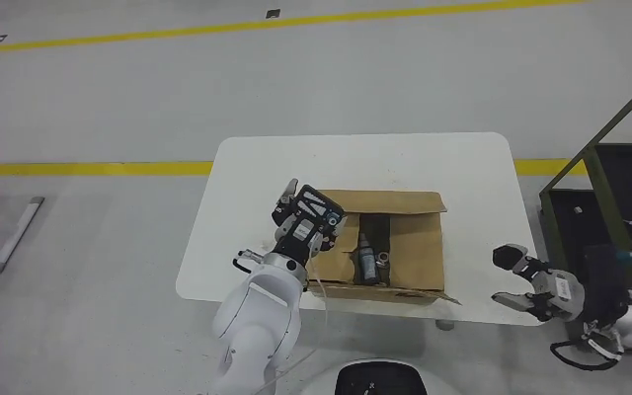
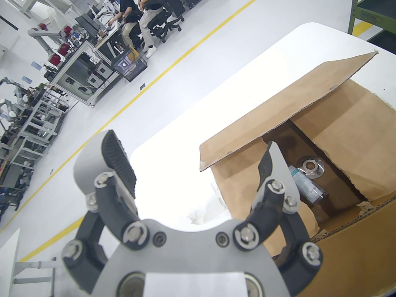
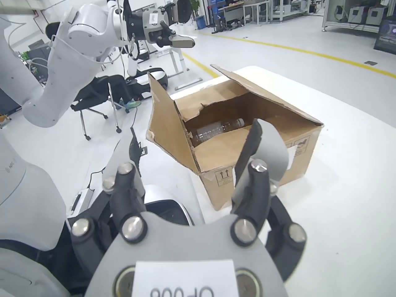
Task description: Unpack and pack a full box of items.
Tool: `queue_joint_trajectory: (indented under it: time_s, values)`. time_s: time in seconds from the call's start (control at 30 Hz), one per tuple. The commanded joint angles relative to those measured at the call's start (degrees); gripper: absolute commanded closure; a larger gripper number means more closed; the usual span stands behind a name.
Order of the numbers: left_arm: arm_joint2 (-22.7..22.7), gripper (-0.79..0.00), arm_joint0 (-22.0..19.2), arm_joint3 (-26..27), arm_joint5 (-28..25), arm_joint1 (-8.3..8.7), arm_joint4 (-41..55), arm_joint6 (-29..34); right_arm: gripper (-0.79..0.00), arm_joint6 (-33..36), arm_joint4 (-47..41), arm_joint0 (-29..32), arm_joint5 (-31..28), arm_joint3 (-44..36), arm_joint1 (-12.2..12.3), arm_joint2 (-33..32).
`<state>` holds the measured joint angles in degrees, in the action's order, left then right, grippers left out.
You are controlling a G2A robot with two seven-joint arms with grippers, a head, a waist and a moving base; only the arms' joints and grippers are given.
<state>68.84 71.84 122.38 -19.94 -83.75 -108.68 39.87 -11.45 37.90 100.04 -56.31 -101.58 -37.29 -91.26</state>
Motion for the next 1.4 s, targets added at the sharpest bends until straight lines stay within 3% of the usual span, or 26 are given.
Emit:
queue_joint_trajectory:
  time_s: [0.0, 0.07, 0.2, 0.43, 0.57, 0.77, 0.97, 1.07, 1.23, 1.37]
  values:
    - [-0.09, -0.785, -0.02, -0.02, 0.09, 0.03, -0.01, 0.03, 0.000, 3.57, -3.25, -1.81, 4.23, -0.31, -0.35, 3.12]
    - [-0.22, -0.785, -0.06, -0.08, 0.14, 0.06, -0.15, 0.07, 0.000, 9.02, -4.79, -4.47, 10.43, -1.79, -0.72, 6.10]
    - [-0.36, -0.785, -0.05, -0.15, 0.43, 0.10, -0.22, 0.18, 0.000, 15.56, -9.99, -9.90, 15.07, -3.02, -1.84, 12.90]
    - [-0.19, -0.785, 0.26, 0.02, 0.93, 0.23, -0.42, 0.22, 0.000, 24.04, -5.93, -16.95, 12.43, -2.00, -3.31, 20.70]
    - [-0.22, -0.785, 0.37, 0.06, 1.14, 0.30, -0.52, 0.16, 0.000, 26.44, -3.72, -18.67, 10.04, -0.75, -3.78, 22.63]
    - [-0.43, -0.785, 0.18, -0.07, 1.10, 0.37, -0.45, -0.01, 0.000, 28.43, -0.39, -20.02, 11.64, -0.31, -4.36, 23.88]
    - [-0.53, -0.785, 0.02, -0.17, 1.21, 0.44, -0.43, -0.06, 0.000, 25.24, -0.27, -20.48, 20.92, -1.15, -4.96, 21.62]
    - [-0.69, -0.785, 0.10, -0.25, 0.93, 0.53, -1.07, -0.21, 0.000, 26.47, 3.27, -21.56, 29.92, -2.35, -5.22, 20.18]
    - [-1.33, -0.785, 0.07, -0.26, 1.32, 0.53, -1.16, -0.37, 0.000, 26.98, 4.53, -26.33, 39.62, -3.15, -6.91, 23.74]
    - [-1.25, -0.785, 0.11, -0.13, 1.58, 0.58, -1.32, -0.34, 0.000, 28.14, 6.76, -32.84, 44.14, -0.10, -8.96, 29.39]
